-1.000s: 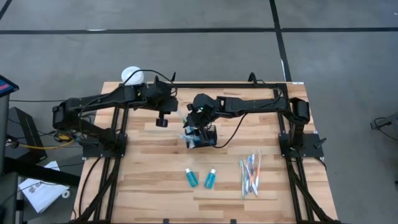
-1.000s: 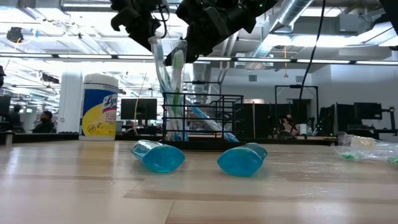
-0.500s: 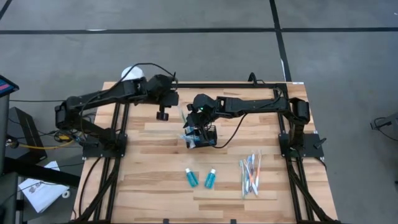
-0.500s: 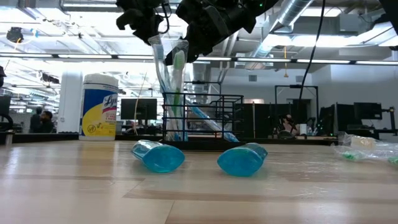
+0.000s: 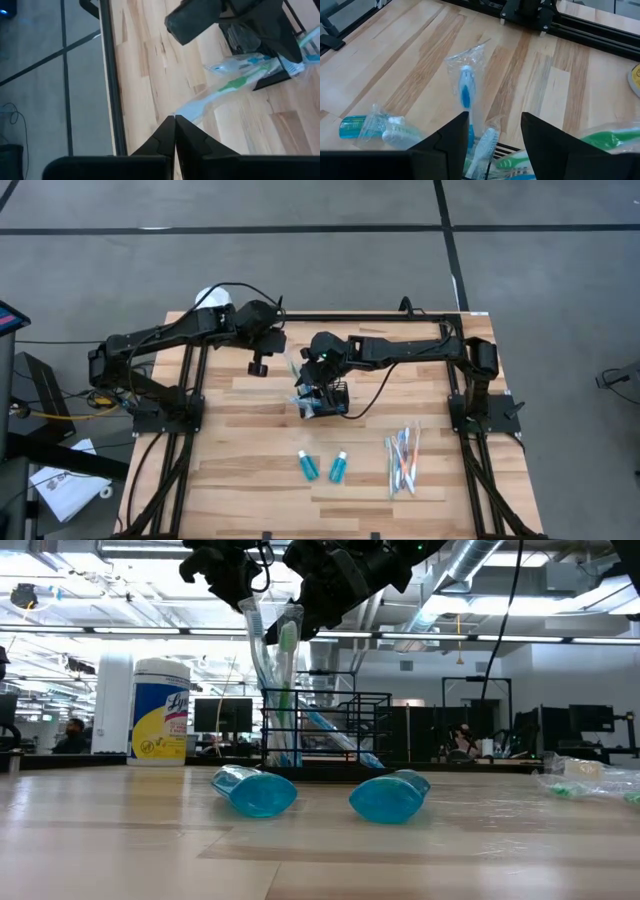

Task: Pick & Place toothbrushing station
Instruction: Adjust toothbrushes inside the mesh

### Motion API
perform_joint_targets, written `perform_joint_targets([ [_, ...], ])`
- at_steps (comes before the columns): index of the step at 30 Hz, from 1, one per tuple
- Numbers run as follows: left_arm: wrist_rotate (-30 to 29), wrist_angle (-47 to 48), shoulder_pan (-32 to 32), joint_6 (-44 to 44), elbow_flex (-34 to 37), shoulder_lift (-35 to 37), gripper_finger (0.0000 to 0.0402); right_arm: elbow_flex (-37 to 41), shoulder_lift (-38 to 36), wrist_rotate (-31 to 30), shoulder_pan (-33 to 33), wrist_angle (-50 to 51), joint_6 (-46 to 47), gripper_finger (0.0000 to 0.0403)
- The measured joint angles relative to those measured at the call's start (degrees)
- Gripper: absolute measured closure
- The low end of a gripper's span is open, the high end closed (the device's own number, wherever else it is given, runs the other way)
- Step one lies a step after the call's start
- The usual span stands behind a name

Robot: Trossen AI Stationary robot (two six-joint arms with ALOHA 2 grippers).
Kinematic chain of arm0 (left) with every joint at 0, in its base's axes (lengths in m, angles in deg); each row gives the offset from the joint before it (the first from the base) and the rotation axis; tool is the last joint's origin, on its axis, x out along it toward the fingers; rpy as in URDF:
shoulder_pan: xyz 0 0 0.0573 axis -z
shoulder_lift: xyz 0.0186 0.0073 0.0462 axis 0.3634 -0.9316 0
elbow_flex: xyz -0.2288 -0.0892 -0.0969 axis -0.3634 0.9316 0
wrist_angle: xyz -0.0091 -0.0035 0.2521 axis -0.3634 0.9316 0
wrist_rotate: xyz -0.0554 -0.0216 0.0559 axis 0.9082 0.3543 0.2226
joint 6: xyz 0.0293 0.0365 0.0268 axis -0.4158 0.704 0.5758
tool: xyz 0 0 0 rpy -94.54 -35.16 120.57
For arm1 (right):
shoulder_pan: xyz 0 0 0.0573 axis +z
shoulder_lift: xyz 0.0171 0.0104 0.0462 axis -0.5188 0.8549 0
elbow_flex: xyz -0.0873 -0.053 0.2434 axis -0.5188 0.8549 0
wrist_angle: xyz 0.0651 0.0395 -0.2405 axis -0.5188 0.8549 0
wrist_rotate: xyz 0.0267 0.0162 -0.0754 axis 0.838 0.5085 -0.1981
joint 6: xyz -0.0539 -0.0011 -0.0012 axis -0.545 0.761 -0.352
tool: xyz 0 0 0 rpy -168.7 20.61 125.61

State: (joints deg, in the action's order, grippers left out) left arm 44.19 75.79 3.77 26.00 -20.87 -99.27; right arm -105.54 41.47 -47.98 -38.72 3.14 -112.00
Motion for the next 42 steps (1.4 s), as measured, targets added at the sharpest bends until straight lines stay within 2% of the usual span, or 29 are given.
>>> perform_joint_targets([
  [8,1.30,0.27,0.00,-0.11,0.00,0.00,0.0400,0.00,0.00,0.02,0.03,0.04,0.00,0.0232],
  [11,1.44,0.27,0.00,-0.51,0.00,0.00,0.0388,0.00,0.02,0.02,0.03,0.09,0.00,0.0232],
  [14,1.46,0.27,0.00,-1.99,0.00,0.00,0.0360,0.00,0.02,0.02,0.03,0.26,0.00,0.0234],
  [23,0.39,0.25,0.00,-4.56,0.00,0.00,0.0235,0.00,0.01,0.02,0.07,0.30,0.00,0.0229],
  [27,-0.13,0.17,0.00,-4.56,0.00,0.00,0.0202,0.00,0.00,0.02,0.56,0.46,0.00,0.0231],
  [34,-2.00,-0.44,0.12,-5.60,0.02,0.77,0.0198,0.00,0.01,0.00,1.16,0.48,0.03,0.0228],
  [42,2.46,-0.81,3.05,-11.21,1.36,0.99,0.0211,-0.02,0.01,-4.16,1.21,1.37,0.42,0.0227],
])
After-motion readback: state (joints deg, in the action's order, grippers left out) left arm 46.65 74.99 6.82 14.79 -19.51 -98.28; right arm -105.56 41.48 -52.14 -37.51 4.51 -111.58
